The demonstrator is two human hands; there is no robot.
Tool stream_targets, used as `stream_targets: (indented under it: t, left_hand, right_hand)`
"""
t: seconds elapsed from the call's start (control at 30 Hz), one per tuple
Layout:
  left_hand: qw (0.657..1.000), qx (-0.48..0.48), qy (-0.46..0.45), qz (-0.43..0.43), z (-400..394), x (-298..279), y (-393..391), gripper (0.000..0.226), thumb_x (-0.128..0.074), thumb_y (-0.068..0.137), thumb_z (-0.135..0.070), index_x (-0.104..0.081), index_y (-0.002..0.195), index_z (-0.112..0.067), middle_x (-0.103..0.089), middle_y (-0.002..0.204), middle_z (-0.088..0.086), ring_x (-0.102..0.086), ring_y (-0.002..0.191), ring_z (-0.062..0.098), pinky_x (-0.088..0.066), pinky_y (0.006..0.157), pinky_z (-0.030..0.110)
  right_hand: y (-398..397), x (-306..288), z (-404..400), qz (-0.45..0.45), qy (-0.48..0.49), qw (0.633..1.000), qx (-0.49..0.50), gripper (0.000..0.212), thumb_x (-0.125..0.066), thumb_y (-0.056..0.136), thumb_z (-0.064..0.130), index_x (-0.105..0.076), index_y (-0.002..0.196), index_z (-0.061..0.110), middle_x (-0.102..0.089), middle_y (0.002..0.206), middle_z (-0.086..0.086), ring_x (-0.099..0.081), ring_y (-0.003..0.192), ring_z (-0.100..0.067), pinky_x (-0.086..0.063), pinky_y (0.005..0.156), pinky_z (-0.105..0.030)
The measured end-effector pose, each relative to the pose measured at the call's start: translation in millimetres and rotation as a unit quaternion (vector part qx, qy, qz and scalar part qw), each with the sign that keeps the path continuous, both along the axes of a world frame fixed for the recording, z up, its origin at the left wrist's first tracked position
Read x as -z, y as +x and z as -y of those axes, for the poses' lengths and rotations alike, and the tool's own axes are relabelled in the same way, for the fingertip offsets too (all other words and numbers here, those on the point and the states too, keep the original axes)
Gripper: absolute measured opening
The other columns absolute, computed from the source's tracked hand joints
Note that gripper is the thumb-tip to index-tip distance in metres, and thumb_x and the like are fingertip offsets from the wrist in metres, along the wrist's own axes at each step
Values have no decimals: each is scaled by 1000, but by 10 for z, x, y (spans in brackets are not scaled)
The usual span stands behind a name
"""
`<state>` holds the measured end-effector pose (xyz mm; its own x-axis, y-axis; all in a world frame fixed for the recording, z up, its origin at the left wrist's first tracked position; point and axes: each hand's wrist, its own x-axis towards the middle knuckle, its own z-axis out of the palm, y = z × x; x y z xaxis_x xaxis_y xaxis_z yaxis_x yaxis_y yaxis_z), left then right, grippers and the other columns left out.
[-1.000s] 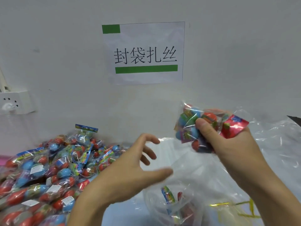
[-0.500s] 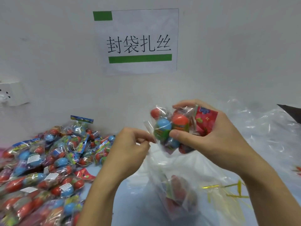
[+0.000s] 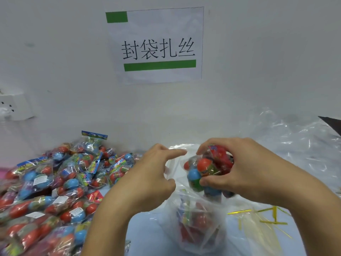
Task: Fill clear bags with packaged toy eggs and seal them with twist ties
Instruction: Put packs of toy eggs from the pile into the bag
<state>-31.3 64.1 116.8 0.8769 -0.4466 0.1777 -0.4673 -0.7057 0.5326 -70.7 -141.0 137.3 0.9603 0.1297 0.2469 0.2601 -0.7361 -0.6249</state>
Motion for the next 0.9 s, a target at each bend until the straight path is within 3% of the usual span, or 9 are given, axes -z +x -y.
stream_targets:
  t: [0.17, 0.37, 0.5, 0.57, 0.7, 0.77, 0.83, 0.9]
  left_hand:
    - [1000, 24, -17, 4, 55, -50, -52, 60, -51, 96, -19, -38, 136, -61, -39, 113, -36, -48, 89, -20, -41, 67, 9]
    - [998, 30, -45, 34, 30, -55, -25, 56, -47, 97, -14, -41, 136, -54, -41, 126, -31, -39, 111, -15, -36, 84, 3]
    - [996, 57, -59, 37, 35, -87, -54, 59, -47, 95, -5, -50, 132, -50, -46, 120, -32, -45, 110, -14, -36, 79, 1]
    - [993, 74, -83, 37, 57, -98, -69, 60, -47, 95, -4, -51, 130, -53, -50, 118, -31, -49, 109, -12, -41, 79, 5]
    - [983, 75, -168, 4, 26, -105, -68, 44, -57, 96, -30, -47, 130, -57, -56, 116, -28, -59, 107, -8, -56, 79, 24]
    - [980, 37, -194, -5, -39, -97, -35, 43, -60, 90, -45, -48, 130, -53, -58, 117, -27, -59, 107, -10, -56, 91, 33]
    - [982, -11, -187, -10, -122, -83, 6, 54, -57, 77, -62, -53, 128, -46, -61, 117, -25, -61, 103, -10, -54, 95, 32]
    - [988, -28, -149, -30, -179, -70, 28, 60, -52, 69, -68, -59, 122, -42, -64, 115, -27, -63, 98, -11, -54, 91, 25]
  right_hand:
    - [-1, 12, -119, 44, -78, 993, 80, 22, -75, 67, 41, -63, 84, 33, -64, 77, 10, -62, 63, -9, -58, 64, -37]
    - [18, 66, -305, -6, -30, 998, 53, 29, -77, 68, 50, -60, 78, 28, -66, 74, 8, -64, 62, -6, -58, 63, -35]
    - [73, 175, -394, -47, -46, 994, 83, 26, -71, 75, 49, -55, 78, 28, -66, 75, 7, -64, 58, -5, -53, 56, -24]
    - [111, 229, -436, -51, -43, 992, 103, 25, -66, 81, 46, -53, 74, 27, -66, 79, 6, -63, 66, -13, -52, 57, -27]
    - [162, 246, -425, -62, 44, 989, 125, 23, -67, 81, 42, -62, 75, 20, -71, 71, 1, -70, 62, -18, -61, 64, -36]
    - [174, 222, -393, -78, 110, 982, 130, 23, -72, 79, 38, -68, 77, 15, -72, 62, 0, -70, 53, -14, -59, 53, -28]
    - [188, 208, -376, -96, 169, 973, 121, 22, -76, 78, 33, -74, 80, 11, -73, 63, -1, -69, 48, -11, -52, 42, -20]
    - [202, 217, -367, -105, 204, 968, 105, 22, -77, 79, 31, -76, 79, 9, -73, 64, -2, -68, 49, -9, -50, 41, -18]
